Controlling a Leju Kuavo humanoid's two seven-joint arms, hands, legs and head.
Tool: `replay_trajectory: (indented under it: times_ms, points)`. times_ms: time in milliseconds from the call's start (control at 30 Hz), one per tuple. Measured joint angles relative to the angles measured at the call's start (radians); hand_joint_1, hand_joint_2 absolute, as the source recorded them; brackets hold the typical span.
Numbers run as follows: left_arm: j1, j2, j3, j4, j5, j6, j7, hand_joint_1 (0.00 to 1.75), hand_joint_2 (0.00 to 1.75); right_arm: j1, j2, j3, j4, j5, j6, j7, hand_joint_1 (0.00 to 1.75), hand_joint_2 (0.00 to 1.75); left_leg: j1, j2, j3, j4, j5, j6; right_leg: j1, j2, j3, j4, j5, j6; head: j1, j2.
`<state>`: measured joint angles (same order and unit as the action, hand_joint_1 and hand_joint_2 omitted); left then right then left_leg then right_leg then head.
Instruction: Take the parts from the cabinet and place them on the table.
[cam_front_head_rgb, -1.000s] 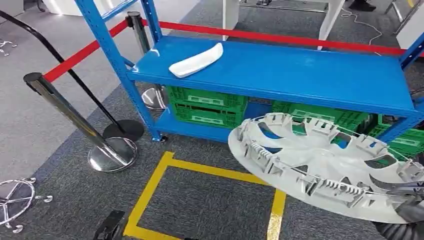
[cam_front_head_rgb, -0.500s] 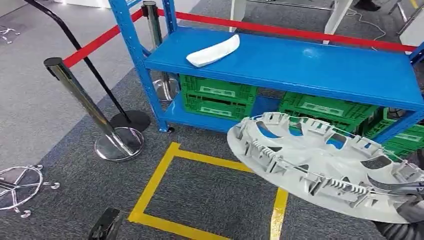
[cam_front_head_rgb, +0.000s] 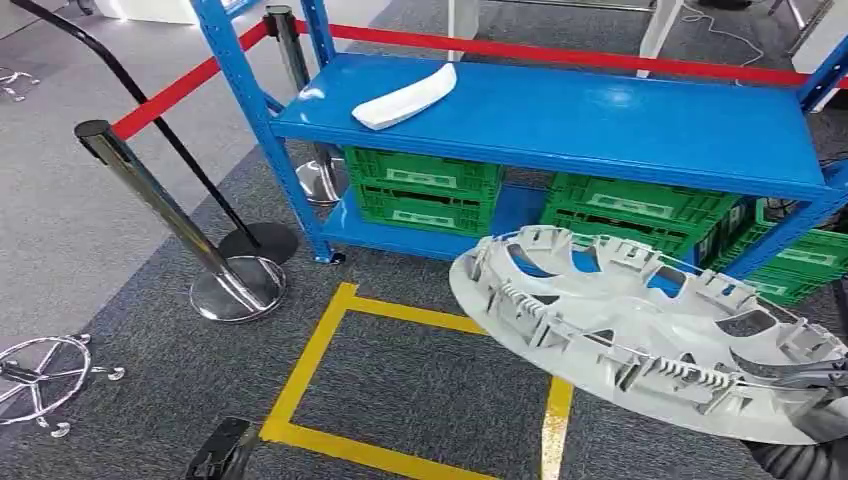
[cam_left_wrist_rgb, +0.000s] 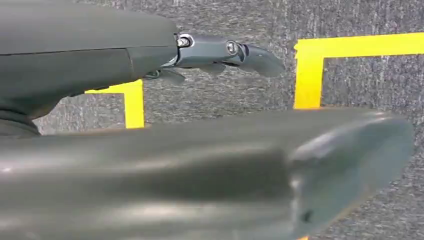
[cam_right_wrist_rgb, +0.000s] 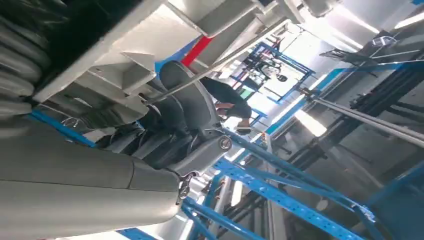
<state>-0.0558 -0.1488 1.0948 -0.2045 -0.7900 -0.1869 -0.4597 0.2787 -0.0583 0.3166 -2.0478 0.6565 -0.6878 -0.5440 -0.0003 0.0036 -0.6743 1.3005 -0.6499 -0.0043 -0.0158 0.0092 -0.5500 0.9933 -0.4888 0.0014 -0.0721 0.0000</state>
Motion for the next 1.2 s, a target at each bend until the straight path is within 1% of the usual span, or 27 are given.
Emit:
replay_trajectory:
  times_ms: [33,67,133,167,200,300,333,367,400,433,500,533,600,633,667,700,733,833,867,900,933,967,1033,1067,1133,1167,1200]
  points:
    - [0.001,0.0,0.0,0.0,0.0,0.0,0.0,0.0,0.0,0.001,0.0,0.001,0.001,-0.002,0.0,0.0,1.75,1.75,0.002,0.0,-0.004,0.016,0.004,-0.001,-0.001,0.007,-0.002,0.002,0.001,0.001,0.0,0.0]
    - [0.001,0.001,0.0,0.0,0.0,0.0,0.0,0.0,0.0,0.002,0.0,0.002,0.002,-0.003,0.0,0.0,1.75,1.75,0.005,0.0,0.015,-0.016,0.034,-0.002,-0.001,0.017,-0.004,0.005,0.002,0.002,0.0,0.0]
    - [0.001,0.003,0.0,0.0,0.0,0.0,-0.001,0.0,0.0,0.001,0.0,0.004,0.002,-0.003,0.0,0.0,1.75,1.75,0.01,-0.011,0.099,-0.183,0.124,0.001,-0.003,0.038,-0.006,0.011,0.003,0.005,0.0,0.0]
    - [0.001,0.004,0.0,0.0,0.0,0.0,-0.001,0.0,0.0,0.0,0.0,0.005,0.002,-0.003,0.0,0.0,1.75,1.75,0.014,-0.048,0.137,-0.265,0.152,0.002,-0.004,0.047,-0.008,0.015,0.003,0.009,0.0,0.0]
    - [0.003,0.003,0.0,0.0,-0.001,0.0,-0.002,0.0,0.0,-0.002,0.0,0.005,0.002,-0.003,0.0,0.0,1.75,1.75,0.015,-0.079,0.147,-0.279,0.139,0.004,0.001,0.058,-0.017,0.02,0.005,0.018,0.002,0.0]
    - [0.003,0.003,0.0,0.0,-0.002,0.0,-0.004,0.0,0.0,0.001,-0.002,0.006,0.002,-0.003,0.0,-0.001,1.75,1.75,0.01,-0.056,0.141,-0.287,0.134,0.012,-0.009,0.088,-0.038,0.019,0.02,0.04,0.001,0.0]
    - [0.003,0.002,0.0,0.0,-0.003,0.0,-0.004,0.0,0.0,0.002,-0.002,0.006,0.002,-0.003,0.0,-0.001,1.75,1.75,0.014,-0.044,0.141,-0.295,0.141,0.022,-0.008,0.099,-0.041,0.017,0.024,0.048,0.001,0.0]
    - [0.0,0.0,0.0,0.0,-0.003,0.0,-0.004,0.0,0.0,0.004,-0.006,0.007,0.002,-0.002,0.0,-0.001,1.75,1.75,0.017,-0.029,0.142,-0.301,0.147,0.031,-0.009,0.065,-0.055,0.029,0.009,0.049,0.0,0.0]
    - [-0.001,0.001,0.0,0.0,-0.003,0.0,-0.005,0.0,0.0,0.0,-0.007,0.009,0.002,-0.003,0.0,-0.001,1.75,1.75,0.016,-0.02,0.139,-0.301,0.149,0.039,-0.006,0.021,-0.075,0.074,-0.027,0.052,0.008,0.0]
    - [0.0,0.003,0.001,0.0,-0.003,0.0,-0.005,0.0,0.0,-0.002,-0.008,0.011,0.002,-0.004,0.0,-0.001,1.75,1.75,0.014,-0.009,0.135,-0.301,0.15,0.041,-0.006,0.004,-0.106,0.146,-0.066,0.055,0.011,0.0]
    - [0.004,0.003,0.002,0.0,-0.003,0.0,-0.005,0.0,0.0,-0.001,-0.01,0.014,0.002,-0.004,0.0,-0.002,1.75,1.75,0.009,0.018,0.129,-0.3,0.152,0.044,-0.007,-0.003,-0.17,0.299,-0.133,0.061,0.01,0.0]
    - [0.005,0.003,0.002,0.0,-0.003,0.0,-0.005,0.0,0.0,0.001,-0.01,0.014,0.002,-0.004,0.0,-0.001,1.75,1.75,0.008,0.032,0.127,-0.299,0.153,0.045,-0.006,-0.004,-0.182,0.333,-0.138,0.061,0.009,0.0]
    - [0.004,0.003,0.002,0.0,-0.007,0.002,0.0,0.0,0.0,0.006,-0.01,0.015,0.002,-0.004,0.0,-0.002,1.75,1.75,0.005,0.056,0.127,-0.299,0.153,0.045,-0.005,-0.009,-0.13,0.258,-0.087,0.058,0.009,0.0]
    - [0.004,0.003,0.003,0.0,-0.008,0.002,0.003,0.0,0.0,0.007,-0.01,0.016,0.002,-0.003,0.0,-0.004,1.75,1.75,0.005,0.068,0.129,-0.298,0.153,0.044,-0.004,-0.022,-0.074,0.162,-0.044,0.054,0.01,0.0]
    - [0.003,0.003,0.003,0.0,-0.009,0.002,0.005,0.0,0.0,0.007,-0.01,0.018,0.002,-0.003,0.0,-0.005,1.75,1.75,0.004,0.079,0.132,-0.298,0.152,0.042,-0.001,-0.05,-0.019,0.068,-0.009,0.048,0.01,0.0]
    - [0.004,0.005,0.004,0.0,-0.009,0.002,0.005,0.0,0.0,0.005,-0.01,0.018,0.002,-0.002,0.0,-0.005,1.75,1.75,-0.002,0.088,0.132,-0.297,0.151,0.038,0.011,-0.117,0.005,0.02,-0.028,0.045,0.01,0.0]
    - [0.004,0.006,0.006,0.0,-0.009,0.002,0.005,0.0,0.0,0.005,-0.01,0.019,0.002,-0.002,0.0,-0.006,1.75,1.75,-0.008,0.096,0.128,-0.292,0.15,0.03,0.013,-0.106,0.01,0.014,-0.02,0.033,0.009,0.0]
    - [0.003,0.006,0.01,0.0,-0.01,0.007,0.01,0.0,0.0,0.012,-0.01,0.019,0.002,-0.002,0.0,-0.006,1.75,1.75,-0.008,0.134,0.131,-0.293,0.154,0.019,0.015,-0.069,-0.008,0.016,-0.012,0.019,0.008,0.0]
    - [0.001,0.009,0.01,0.0,-0.013,0.01,0.011,0.0,0.0,0.014,-0.01,0.019,0.001,0.0,0.0,-0.006,1.75,1.75,-0.002,0.108,0.127,-0.286,0.139,0.008,0.006,-0.058,-0.005,0.009,-0.003,0.008,0.009,0.0]
    - [0.0,0.011,0.01,0.0,-0.015,0.012,0.011,0.0,0.0,0.015,-0.01,0.018,0.0,0.002,0.0,-0.006,1.75,1.75,0.002,0.048,0.115,-0.255,0.11,0.003,0.006,-0.046,-0.009,0.009,0.001,0.002,0.005,0.0]
    - [0.001,0.011,0.01,0.0,-0.016,0.013,0.012,0.0,0.0,0.015,-0.01,0.018,0.0,0.005,0.0,-0.006,1.75,1.75,0.003,0.021,0.092,-0.195,0.071,0.001,0.005,-0.036,-0.013,0.009,0.004,-0.002,0.002,0.0]
    - [0.004,0.011,0.011,0.0,-0.017,0.012,0.012,0.0,0.0,0.015,-0.01,0.019,0.0,0.007,0.0,-0.008,1.75,1.75,0.004,0.009,0.052,-0.095,0.021,-0.001,0.005,-0.021,-0.017,0.009,0.007,-0.006,-0.001,0.0]
    - [0.007,0.013,0.012,0.0,-0.017,0.011,0.011,0.0,0.0,0.017,-0.01,0.018,0.0,0.01,0.0,-0.011,1.75,1.75,0.004,0.007,0.002,0.025,-0.018,-0.002,0.007,0.009,-0.023,0.012,0.011,-0.008,-0.001,0.0]
    - [0.007,0.015,0.012,0.0,-0.019,0.005,0.008,0.0,0.0,0.019,-0.01,0.018,0.0,0.013,0.0,-0.011,1.75,1.75,0.004,0.006,0.006,0.021,-0.002,-0.001,0.007,0.025,-0.024,0.013,0.012,-0.006,0.0,0.0]
    - [0.004,0.017,0.012,0.0,-0.03,-0.003,0.001,0.0,0.0,0.023,-0.01,0.018,-0.001,0.017,0.0,-0.017,1.75,1.75,0.004,-0.005,0.07,-0.111,0.085,0.007,0.007,0.056,-0.024,0.017,0.014,-0.003,0.0,0.0]
    - [0.002,0.017,0.012,0.0,-0.031,0.0,0.001,0.0,0.0,0.025,-0.01,0.018,-0.002,0.017,0.0,-0.018,1.75,1.75,0.004,-0.03,0.116,-0.208,0.132,0.014,0.007,0.07,-0.024,0.019,0.015,-0.002,-0.001,0.0]
    - [0.002,0.019,0.012,0.0,-0.034,0.0,0.0,0.0,0.0,0.027,-0.01,0.018,-0.004,0.017,0.0,-0.018,1.75,1.75,0.007,-0.081,0.142,-0.265,0.139,0.024,0.004,0.08,-0.027,0.02,0.016,0.0,0.001,0.0]
